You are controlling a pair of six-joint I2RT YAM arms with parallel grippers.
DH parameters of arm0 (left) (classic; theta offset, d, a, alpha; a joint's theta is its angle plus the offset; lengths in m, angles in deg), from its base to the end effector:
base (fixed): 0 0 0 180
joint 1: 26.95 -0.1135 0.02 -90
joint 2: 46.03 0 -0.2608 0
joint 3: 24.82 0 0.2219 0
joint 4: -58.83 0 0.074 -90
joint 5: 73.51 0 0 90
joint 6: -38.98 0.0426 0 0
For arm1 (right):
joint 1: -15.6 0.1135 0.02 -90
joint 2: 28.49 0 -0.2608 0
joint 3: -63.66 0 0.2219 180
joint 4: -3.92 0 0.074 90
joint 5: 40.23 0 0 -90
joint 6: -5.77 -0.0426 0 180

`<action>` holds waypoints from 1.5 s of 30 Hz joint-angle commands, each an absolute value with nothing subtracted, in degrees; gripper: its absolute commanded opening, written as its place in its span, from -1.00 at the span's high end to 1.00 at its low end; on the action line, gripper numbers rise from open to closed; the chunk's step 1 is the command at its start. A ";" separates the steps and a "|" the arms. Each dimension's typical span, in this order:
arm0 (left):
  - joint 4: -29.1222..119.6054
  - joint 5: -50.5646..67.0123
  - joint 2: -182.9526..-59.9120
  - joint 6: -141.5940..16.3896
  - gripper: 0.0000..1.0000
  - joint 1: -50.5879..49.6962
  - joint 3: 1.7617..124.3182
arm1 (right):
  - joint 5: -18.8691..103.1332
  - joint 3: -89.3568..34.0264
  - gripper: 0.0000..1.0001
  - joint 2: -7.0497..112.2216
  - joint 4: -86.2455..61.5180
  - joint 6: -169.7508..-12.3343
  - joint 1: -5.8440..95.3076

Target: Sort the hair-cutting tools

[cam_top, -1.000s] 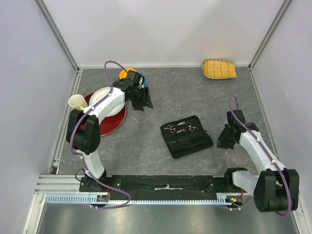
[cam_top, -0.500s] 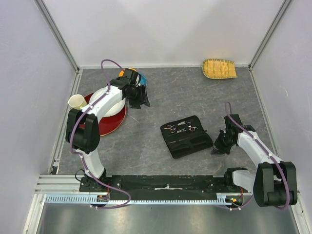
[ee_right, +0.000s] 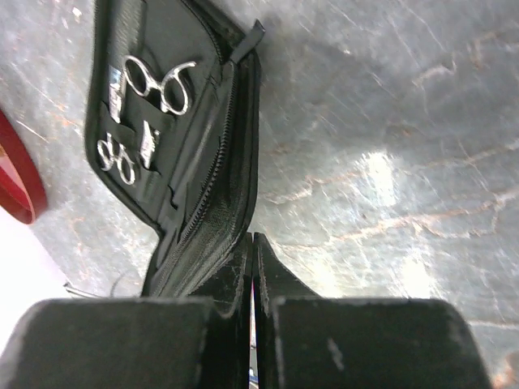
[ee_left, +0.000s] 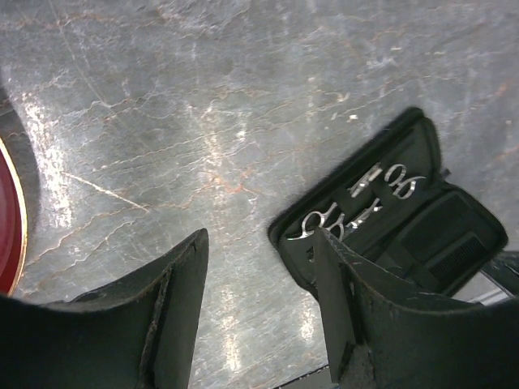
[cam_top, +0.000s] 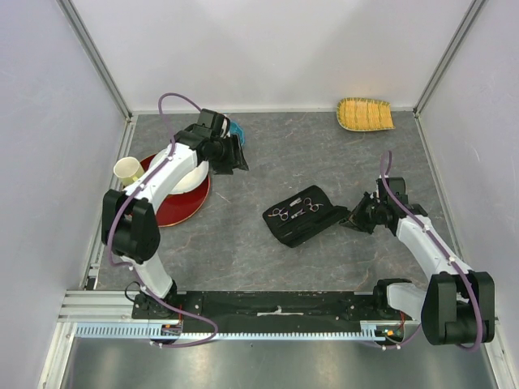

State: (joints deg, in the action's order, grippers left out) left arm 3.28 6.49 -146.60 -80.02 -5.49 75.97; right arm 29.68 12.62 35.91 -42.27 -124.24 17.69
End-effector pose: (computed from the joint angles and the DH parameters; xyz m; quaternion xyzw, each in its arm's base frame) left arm 0.3283 -0.1370 0.2754 -0.0366 0.9506 -0.2018 0.2330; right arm 0.1803 0.0212 0.1991 0.2654 0.9134 0.2499 0.1809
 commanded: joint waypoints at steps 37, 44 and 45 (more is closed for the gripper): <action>15.89 -9.53 -154.04 -84.95 -0.22 8.12 74.45 | 34.48 -19.18 0.86 78.90 -23.99 -126.24 32.22; 15.81 -6.37 -156.33 -86.79 -0.20 10.23 70.42 | 34.04 -22.51 0.75 80.22 -24.25 -125.10 32.22; 15.54 -6.02 -156.50 -87.05 -0.19 10.32 69.63 | 33.87 -23.22 0.74 80.66 -24.16 -125.01 32.22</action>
State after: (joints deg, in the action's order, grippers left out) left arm 15.04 -7.52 -156.13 -84.45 10.27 71.38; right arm 33.11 -18.75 78.86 -24.59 -126.84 32.27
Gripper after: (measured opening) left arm 0.603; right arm 0.119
